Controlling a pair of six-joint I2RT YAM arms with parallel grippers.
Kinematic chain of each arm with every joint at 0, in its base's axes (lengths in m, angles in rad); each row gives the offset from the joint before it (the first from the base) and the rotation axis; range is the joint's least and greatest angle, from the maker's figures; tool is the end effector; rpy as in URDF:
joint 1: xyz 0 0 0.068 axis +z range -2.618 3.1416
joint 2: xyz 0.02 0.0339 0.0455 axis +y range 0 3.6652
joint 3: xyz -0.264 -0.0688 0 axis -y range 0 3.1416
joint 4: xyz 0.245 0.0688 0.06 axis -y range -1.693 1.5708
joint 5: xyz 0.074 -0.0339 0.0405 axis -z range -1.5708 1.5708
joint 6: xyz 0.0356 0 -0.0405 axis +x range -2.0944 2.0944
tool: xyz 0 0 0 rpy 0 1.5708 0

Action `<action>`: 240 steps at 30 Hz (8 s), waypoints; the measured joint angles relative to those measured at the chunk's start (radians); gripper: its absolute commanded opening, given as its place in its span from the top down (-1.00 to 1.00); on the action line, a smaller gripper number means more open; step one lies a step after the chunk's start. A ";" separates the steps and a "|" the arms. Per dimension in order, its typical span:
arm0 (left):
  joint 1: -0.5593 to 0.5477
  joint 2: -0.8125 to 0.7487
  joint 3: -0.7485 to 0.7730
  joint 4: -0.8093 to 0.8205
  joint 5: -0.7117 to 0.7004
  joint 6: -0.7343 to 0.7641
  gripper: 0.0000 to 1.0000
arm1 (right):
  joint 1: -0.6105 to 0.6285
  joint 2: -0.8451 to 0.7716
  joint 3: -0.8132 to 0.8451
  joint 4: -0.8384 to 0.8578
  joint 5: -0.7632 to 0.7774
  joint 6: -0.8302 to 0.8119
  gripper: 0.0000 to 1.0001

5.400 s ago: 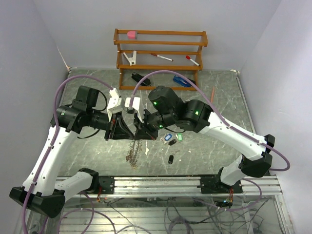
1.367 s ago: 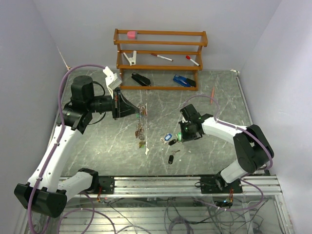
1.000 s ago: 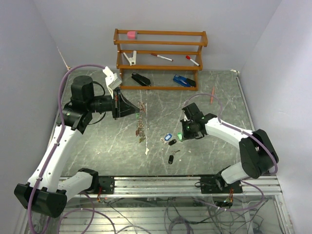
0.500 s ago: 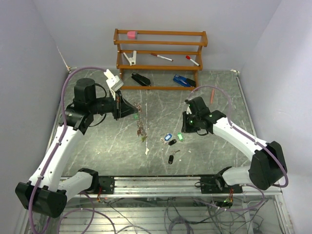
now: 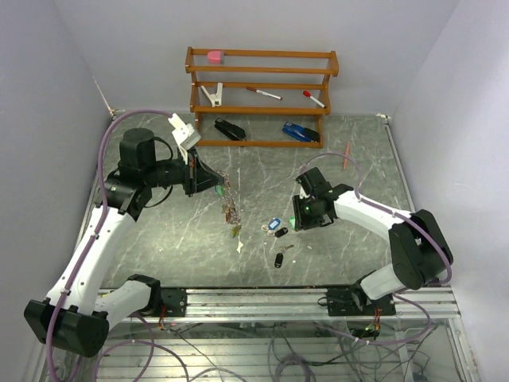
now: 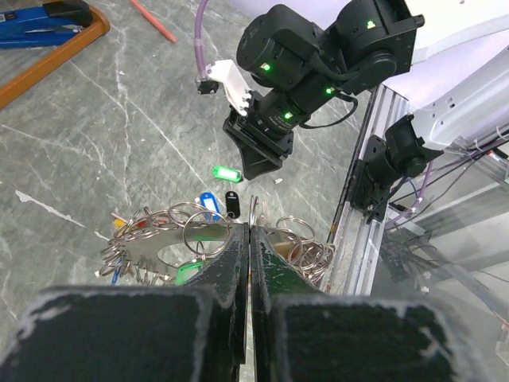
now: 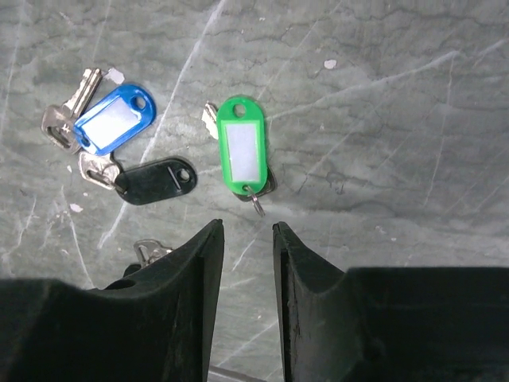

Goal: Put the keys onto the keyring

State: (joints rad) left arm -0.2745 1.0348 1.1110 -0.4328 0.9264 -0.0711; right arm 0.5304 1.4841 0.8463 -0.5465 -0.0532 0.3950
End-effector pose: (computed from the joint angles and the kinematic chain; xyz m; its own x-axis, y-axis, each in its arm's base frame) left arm 0.1985 -0.0855 0.3857 -0.3980 0.0677 -0.9149 0.8578 0.3809 -0.3450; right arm 0.2328 0.1387 0.1774 -0.9385 -0.1049 -0.3290 -0.1748 0.9660 0.1905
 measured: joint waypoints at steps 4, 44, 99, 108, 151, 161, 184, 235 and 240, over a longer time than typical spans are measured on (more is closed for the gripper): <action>0.002 -0.001 -0.002 0.000 0.000 0.001 0.86 | -0.006 0.030 0.000 0.021 0.000 -0.014 0.40; -0.006 0.019 -0.006 0.000 -0.030 -0.007 0.86 | -0.027 -0.241 0.231 0.053 -0.132 0.079 1.00; -0.050 0.029 -0.022 0.016 -0.086 -0.014 0.86 | 0.218 -0.120 0.402 0.401 -0.452 0.345 1.00; -0.060 0.029 -0.007 0.015 -0.085 -0.010 0.86 | 0.232 -0.084 0.442 0.397 -0.426 0.346 1.00; -0.081 0.037 0.079 -0.064 -0.081 0.032 0.86 | 0.230 -0.090 0.418 0.388 -0.450 0.423 0.35; -0.091 0.035 0.085 0.037 -0.013 -0.031 0.86 | 0.208 -0.166 0.419 0.346 -0.491 0.411 0.15; -0.093 0.037 -0.016 0.364 0.121 -0.283 0.86 | 0.184 -0.261 0.422 0.361 -0.529 -0.129 0.29; -0.096 0.027 -0.057 0.451 0.179 -0.354 0.86 | 0.183 -0.182 0.500 0.362 -0.694 -0.164 0.58; -0.096 0.027 -0.057 0.468 0.179 -0.364 0.86 | 0.183 -0.193 0.484 0.362 -0.692 -0.163 0.60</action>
State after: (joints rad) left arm -0.3706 1.0622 1.0538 0.0349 1.1053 -0.4351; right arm 0.7132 1.2911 1.3308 -0.1844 -0.7448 0.2321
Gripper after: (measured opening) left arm 0.068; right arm 0.207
